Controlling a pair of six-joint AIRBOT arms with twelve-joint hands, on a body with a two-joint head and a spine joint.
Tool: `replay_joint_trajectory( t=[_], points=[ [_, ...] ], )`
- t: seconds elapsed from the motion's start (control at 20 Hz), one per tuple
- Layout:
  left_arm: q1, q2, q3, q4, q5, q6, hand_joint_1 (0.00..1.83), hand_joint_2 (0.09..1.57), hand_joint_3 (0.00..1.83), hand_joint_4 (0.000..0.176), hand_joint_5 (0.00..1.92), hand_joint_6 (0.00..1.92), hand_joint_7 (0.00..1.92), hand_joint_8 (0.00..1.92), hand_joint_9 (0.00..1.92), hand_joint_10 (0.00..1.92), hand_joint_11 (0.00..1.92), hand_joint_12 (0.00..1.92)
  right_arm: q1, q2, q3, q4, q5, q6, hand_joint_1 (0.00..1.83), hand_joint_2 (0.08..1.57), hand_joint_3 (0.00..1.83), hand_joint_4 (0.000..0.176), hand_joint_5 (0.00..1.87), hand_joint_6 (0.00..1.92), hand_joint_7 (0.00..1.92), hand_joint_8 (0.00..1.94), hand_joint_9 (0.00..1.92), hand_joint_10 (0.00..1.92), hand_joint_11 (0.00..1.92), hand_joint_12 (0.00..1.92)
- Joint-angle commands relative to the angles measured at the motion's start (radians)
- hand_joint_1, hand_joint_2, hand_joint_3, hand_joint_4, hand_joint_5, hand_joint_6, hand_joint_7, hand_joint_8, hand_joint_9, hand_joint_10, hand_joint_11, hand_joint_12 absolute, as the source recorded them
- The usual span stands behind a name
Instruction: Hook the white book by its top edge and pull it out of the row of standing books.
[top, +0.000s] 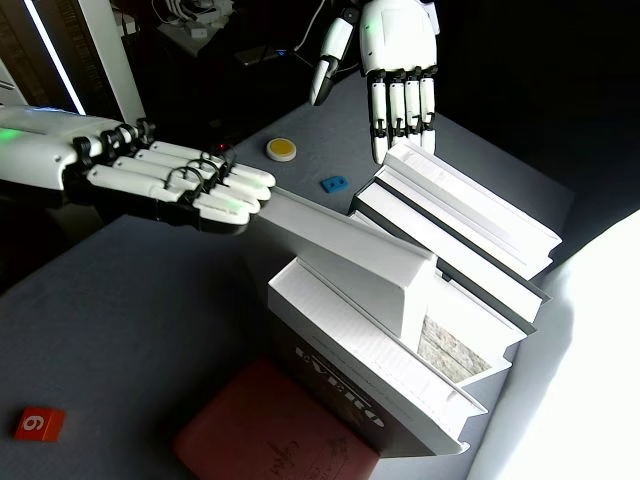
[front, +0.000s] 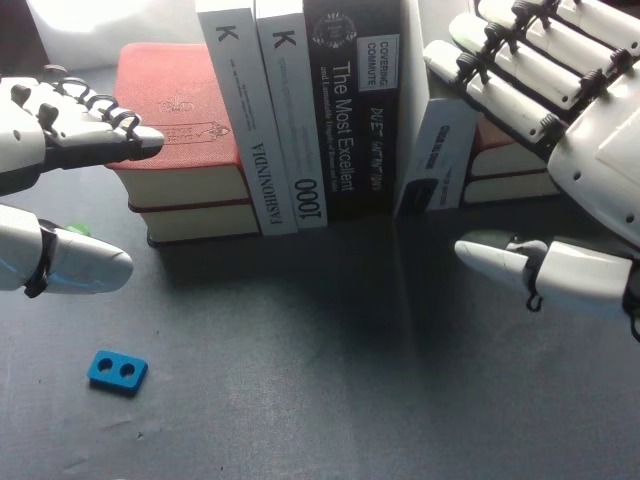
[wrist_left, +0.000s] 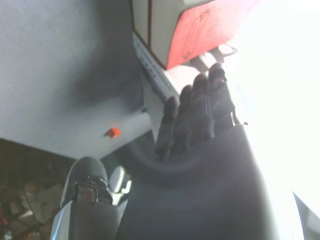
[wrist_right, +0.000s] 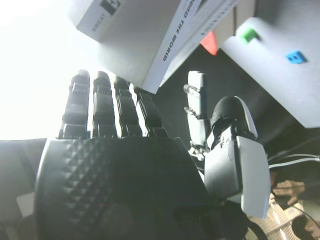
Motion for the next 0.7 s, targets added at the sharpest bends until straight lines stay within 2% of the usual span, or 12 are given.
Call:
replay_joint_trajectory(
  t=[0.0, 0.65],
  points=[
    [-0.013, 0.005, 0.003, -0.014, 0.073, -0.002, 0.0, 1.18, 0.0, 0.0, 0.0, 0.0, 0.0, 0.0, 0.0, 0.0, 0.0, 0.0, -0.003, 0.007, -0.007, -0.026, 0.063, -0.013, 0.0, 1.17, 0.0, 0.0, 0.06, 0.01, 0.03, 0.01, 0.0, 0.0, 0.0, 0.0],
    [-0.012, 0.005, 0.002, -0.014, 0.073, -0.002, 0.0, 1.18, 0.0, 0.0, 0.0, 0.0, 0.0, 0.0, 0.0, 0.0, 0.0, 0.0, -0.081, 0.066, -0.074, -0.028, 0.054, -0.015, 0.0, 1.17, 0.0, 0.0, 0.03, 0.01, 0.01, 0.0, 0.0, 0.0, 0.0, 0.0]
  ],
)
